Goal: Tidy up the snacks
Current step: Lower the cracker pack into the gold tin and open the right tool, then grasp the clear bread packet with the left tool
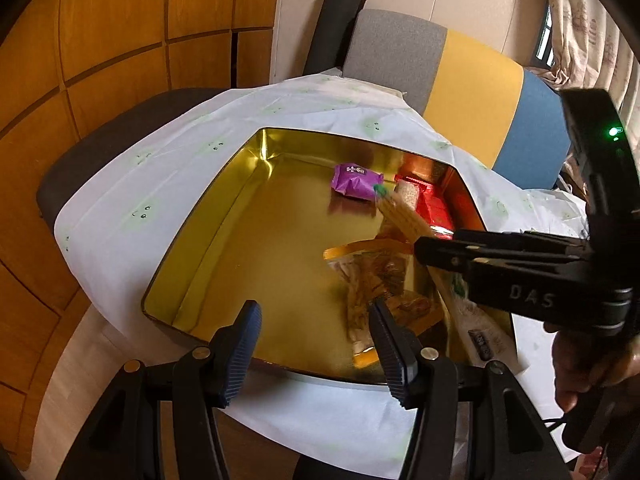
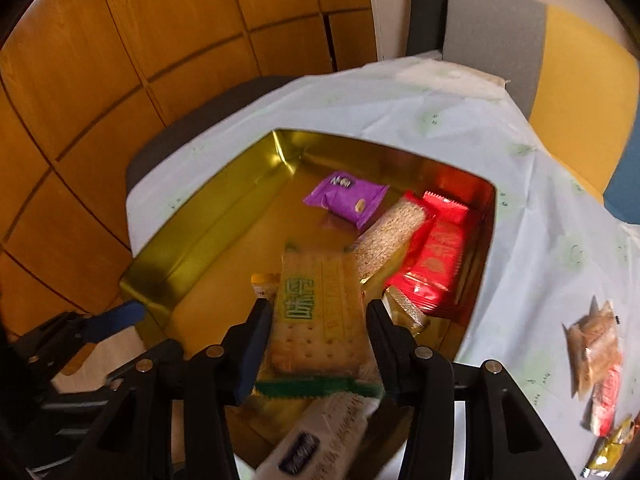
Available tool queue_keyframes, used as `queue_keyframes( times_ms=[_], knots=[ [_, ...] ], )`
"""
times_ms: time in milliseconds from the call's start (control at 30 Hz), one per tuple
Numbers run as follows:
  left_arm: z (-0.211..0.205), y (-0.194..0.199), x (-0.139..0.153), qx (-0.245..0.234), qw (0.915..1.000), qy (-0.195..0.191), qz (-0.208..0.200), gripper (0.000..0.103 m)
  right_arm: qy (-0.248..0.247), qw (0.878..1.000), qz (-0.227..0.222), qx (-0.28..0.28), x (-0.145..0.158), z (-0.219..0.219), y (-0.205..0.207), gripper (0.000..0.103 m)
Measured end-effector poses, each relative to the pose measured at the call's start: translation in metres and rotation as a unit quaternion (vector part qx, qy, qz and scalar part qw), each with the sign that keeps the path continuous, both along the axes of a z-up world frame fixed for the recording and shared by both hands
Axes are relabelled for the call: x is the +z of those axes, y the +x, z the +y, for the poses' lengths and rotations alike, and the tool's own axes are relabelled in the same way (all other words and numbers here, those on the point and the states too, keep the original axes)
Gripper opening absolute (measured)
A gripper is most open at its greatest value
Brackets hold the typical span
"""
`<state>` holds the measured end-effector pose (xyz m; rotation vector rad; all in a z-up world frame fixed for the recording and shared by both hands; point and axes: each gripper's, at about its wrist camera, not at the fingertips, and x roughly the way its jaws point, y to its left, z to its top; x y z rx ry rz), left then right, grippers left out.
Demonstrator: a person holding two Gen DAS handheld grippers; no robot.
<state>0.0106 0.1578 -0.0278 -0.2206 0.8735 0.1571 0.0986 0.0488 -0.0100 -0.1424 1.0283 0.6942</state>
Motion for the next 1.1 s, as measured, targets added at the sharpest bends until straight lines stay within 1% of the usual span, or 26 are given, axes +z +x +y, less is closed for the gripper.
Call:
queue_keyframes(
  times_ms=[67, 167, 367, 600, 667, 700, 867, 1033, 1100],
  knots=[
    [0.001, -0.001, -0.001, 0.001, 1.0000, -0.003, 0.001, 0.057, 0.002, 1.000, 0.006, -0.003, -0.005, -0.002, 0.001, 0.051],
    [0.001, 0.000, -0.001, 0.001, 1.0000, -0.005, 0.001, 0.057, -0.001, 1.000, 0.002, -0.004, -0.006, -0.009, -0.003, 0.051],
    [-0.005, -0.001, 0.000, -0.008, 0.9999, -0.006, -0.001, 0.057, 0.009, 1.000, -0.017, -0.021, 0.006, -0.024, -0.014, 0.051],
    [-0.013, -0.004, 0.004, -0.018, 0.9998, 0.001, -0.006, 0.057, 0.007, 0.997, -0.060, -0.051, 0.021, -0.044, -0.033, 0.051],
    [-0.017, -0.004, 0.006, -0.024, 0.9997, 0.004, -0.008, 0.057, 0.015, 0.995, -0.067, -0.069, 0.026, -0.055, -0.038, 0.058],
    [-0.018, -0.004, 0.008, -0.026, 0.9996, 0.003, -0.009, 0.057, 0.020, 0.994, -0.072, -0.080, 0.029, -0.063, -0.040, 0.059],
    [-0.026, -0.004, 0.013, -0.034, 0.9993, 0.007, -0.014, 0.057, 0.028, 0.987, -0.090, -0.133, 0.037, -0.104, -0.048, 0.060],
    [-0.033, -0.003, 0.016, -0.045, 0.9988, 0.009, -0.015, 0.057, 0.000, 0.978, -0.082, -0.191, 0.021, -0.154, -0.056, 0.061],
    [-0.037, -0.002, 0.017, -0.050, 0.9986, 0.011, -0.015, 0.057, -0.021, 0.972, -0.069, -0.222, 0.006, -0.179, -0.060, 0.061]
  ],
)
